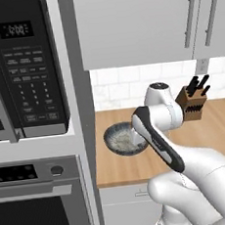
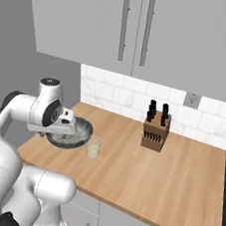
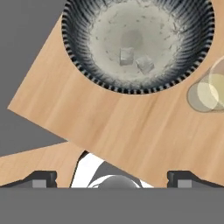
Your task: Grab a lemon wedge from the fridge and one ice cube from the ice bowl, and put them in the glass of lemonade.
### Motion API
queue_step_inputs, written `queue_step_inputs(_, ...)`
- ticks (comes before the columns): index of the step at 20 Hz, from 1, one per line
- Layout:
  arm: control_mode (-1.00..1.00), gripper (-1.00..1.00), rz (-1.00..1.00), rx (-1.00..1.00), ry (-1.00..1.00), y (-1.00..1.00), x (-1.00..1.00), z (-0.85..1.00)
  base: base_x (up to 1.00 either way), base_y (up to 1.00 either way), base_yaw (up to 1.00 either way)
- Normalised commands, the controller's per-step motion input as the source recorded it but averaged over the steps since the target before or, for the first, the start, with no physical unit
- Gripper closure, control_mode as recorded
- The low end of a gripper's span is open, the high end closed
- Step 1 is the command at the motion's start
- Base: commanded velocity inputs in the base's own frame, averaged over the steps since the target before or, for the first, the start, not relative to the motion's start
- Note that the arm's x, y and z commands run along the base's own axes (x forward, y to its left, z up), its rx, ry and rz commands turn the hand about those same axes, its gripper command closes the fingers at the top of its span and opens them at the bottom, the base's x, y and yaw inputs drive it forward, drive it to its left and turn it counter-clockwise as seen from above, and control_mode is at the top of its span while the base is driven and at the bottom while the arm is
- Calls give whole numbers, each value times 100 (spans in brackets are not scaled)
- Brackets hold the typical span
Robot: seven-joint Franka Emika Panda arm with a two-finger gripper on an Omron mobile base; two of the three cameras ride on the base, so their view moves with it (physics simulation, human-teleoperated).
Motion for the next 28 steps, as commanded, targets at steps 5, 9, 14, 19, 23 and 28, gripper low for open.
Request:
queue_step_inputs(5,-100,-100,13,-5,8,0,31,-11,0,0,0)
queue_step_inputs(9,-100,-100,8,-3,3,0,38,-10,0,0,0)
queue_step_inputs(14,-100,-100,0,0,0,4,30,-23,0,0,0)
queue_step_inputs(19,-100,-100,0,0,0,14,24,-36,0,0,0)
queue_step_inputs(23,-100,-100,0,0,4,17,29,-23,0,0,0)
queue_step_inputs(28,-100,-100,0,0,3,3,36,-16,0,0,0)
